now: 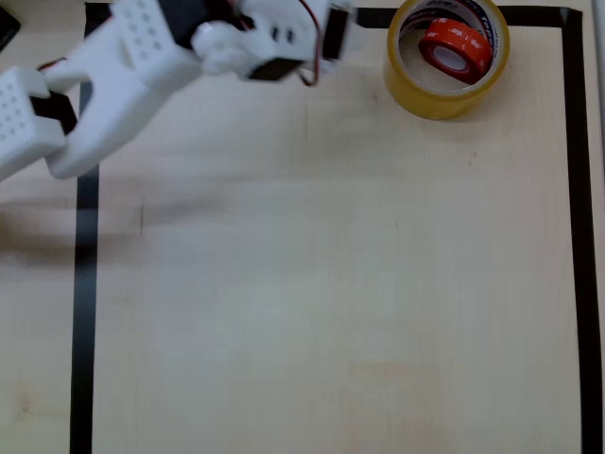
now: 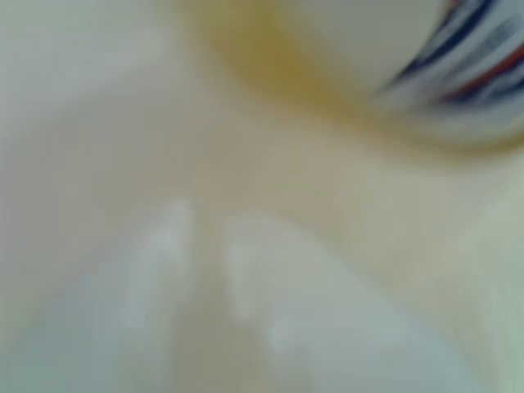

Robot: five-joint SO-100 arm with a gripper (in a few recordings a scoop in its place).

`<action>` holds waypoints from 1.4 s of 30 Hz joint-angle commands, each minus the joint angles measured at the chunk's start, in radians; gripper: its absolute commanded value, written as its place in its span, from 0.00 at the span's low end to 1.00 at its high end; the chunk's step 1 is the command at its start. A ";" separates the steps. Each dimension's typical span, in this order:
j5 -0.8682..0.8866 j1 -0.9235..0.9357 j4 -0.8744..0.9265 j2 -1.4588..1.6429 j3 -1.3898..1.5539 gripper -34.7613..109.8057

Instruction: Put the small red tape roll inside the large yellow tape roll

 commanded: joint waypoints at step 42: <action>-0.463 0.318 -0.905 2.895 3.211 0.24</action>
